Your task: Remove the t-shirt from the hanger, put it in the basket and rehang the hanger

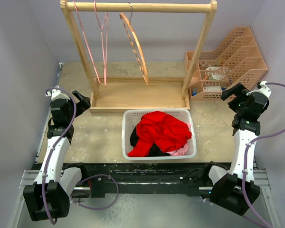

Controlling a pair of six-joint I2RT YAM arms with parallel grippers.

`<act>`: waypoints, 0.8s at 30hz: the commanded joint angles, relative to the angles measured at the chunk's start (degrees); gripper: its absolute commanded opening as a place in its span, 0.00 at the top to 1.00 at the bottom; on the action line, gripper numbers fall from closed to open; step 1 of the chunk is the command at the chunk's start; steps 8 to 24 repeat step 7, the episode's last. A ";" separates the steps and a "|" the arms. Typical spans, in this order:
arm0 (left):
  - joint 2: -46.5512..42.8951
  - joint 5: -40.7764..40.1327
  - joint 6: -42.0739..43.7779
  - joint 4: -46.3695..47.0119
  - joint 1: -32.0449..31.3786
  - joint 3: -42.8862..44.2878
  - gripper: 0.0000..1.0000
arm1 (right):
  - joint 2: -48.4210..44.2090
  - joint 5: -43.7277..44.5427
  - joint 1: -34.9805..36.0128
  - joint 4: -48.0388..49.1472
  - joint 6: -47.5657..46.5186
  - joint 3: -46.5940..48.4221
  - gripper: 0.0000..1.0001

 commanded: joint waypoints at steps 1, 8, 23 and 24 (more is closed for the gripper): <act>-0.31 0.72 -0.15 1.01 -0.08 0.68 0.01 | -0.18 -0.45 0.20 1.78 -1.02 1.54 0.00; -1.50 -0.45 -0.15 0.39 -0.13 0.47 0.01 | -0.07 -0.50 0.21 1.87 -1.08 1.57 0.00; -1.50 -0.45 -0.15 0.39 -0.13 0.47 0.01 | -0.07 -0.50 0.21 1.87 -1.08 1.57 0.00; -1.50 -0.45 -0.15 0.39 -0.13 0.47 0.01 | -0.07 -0.50 0.21 1.87 -1.08 1.57 0.00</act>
